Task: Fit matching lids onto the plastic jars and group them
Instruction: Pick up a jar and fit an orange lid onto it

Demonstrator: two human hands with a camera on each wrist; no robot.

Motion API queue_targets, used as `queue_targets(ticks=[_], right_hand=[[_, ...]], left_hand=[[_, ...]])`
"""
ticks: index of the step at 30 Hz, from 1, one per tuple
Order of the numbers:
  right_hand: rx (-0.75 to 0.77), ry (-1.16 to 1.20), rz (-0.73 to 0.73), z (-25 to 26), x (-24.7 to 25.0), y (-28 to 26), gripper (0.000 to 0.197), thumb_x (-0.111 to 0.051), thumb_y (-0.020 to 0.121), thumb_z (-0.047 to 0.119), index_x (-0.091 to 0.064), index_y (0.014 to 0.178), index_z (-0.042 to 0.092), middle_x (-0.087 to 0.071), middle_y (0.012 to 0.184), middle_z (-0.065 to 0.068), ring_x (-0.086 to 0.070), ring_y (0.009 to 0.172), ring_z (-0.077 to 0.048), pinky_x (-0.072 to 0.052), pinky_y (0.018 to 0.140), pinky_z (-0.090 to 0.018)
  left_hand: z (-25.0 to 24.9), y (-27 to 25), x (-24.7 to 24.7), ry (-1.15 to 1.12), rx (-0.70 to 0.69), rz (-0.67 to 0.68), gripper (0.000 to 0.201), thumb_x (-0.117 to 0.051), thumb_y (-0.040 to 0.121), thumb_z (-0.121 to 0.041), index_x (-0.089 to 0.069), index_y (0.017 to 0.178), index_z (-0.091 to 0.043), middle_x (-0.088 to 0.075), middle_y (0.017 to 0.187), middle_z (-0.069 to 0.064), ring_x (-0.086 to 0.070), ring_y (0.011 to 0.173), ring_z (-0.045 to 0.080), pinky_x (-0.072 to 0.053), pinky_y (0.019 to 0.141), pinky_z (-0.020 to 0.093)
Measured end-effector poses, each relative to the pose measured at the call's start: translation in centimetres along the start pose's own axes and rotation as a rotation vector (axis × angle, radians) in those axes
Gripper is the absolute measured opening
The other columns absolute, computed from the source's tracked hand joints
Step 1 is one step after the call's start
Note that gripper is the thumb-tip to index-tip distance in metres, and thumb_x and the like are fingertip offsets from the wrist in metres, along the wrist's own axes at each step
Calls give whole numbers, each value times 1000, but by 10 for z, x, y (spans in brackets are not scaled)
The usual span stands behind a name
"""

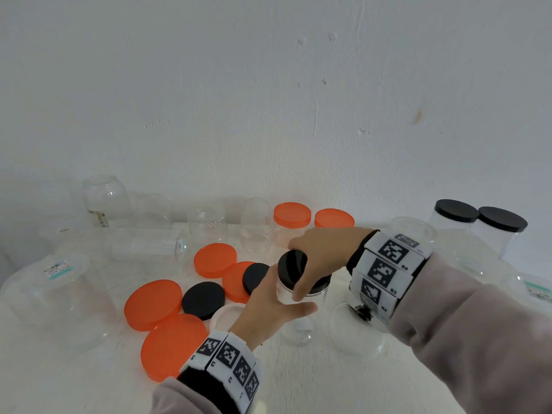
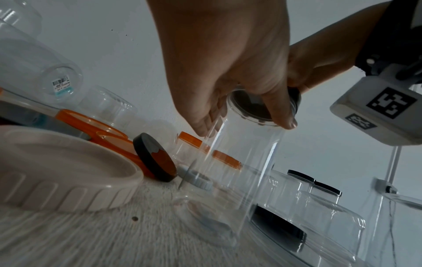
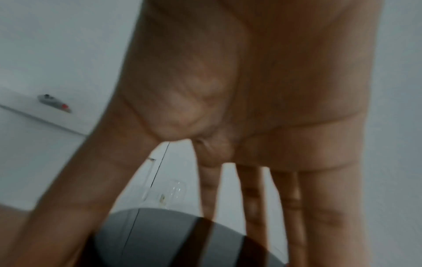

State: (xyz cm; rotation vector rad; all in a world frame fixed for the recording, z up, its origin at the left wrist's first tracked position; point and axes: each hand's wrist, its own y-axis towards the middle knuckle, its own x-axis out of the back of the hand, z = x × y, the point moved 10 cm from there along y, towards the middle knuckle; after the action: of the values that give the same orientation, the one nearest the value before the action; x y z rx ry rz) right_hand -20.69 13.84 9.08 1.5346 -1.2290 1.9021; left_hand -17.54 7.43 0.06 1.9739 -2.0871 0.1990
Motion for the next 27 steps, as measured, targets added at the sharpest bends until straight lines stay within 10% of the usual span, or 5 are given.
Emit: queue_targets(ticks=[3, 10, 20, 27], right_hand=[[60, -43, 98, 5, -1, -5, 91, -80, 70, 44, -29, 145, 38, -37, 121, 12, -41, 120, -16, -44, 95, -37], [137, -47, -29, 8, 8, -4, 84, -79, 64, 52, -43, 138, 37, -40, 107, 17, -41, 108, -7, -47, 94, -36], [43, 55, -202, 0, 8, 2, 62, -69, 59, 73, -62, 93, 21, -64, 87, 6, -61, 73, -11, -46, 55, -23], [101, 18, 60, 7, -3, -3, 83, -80, 68, 45, -35, 139, 45, -39, 117, 12, -44, 115, -16, -47, 93, -38]], left_hand=[[0, 0, 0, 10, -3, -9, 80, -86, 67, -35, -40, 133, -34, -57, 124, -19, -50, 119, -1, -39, 101, 22], [0, 1, 0, 23, -8, -14, 80, -86, 65, -39, -42, 131, -35, -58, 121, -21, -51, 115, -5, -40, 91, 14], [2, 0, 1, 29, -7, -31, 77, -85, 64, -40, -43, 129, -36, -60, 115, -21, -55, 109, -4, -44, 83, 15], [2, 0, 0, 13, -16, -31, 83, -85, 60, -46, -41, 130, -37, -58, 120, -23, -51, 115, -5, -41, 95, 19]])
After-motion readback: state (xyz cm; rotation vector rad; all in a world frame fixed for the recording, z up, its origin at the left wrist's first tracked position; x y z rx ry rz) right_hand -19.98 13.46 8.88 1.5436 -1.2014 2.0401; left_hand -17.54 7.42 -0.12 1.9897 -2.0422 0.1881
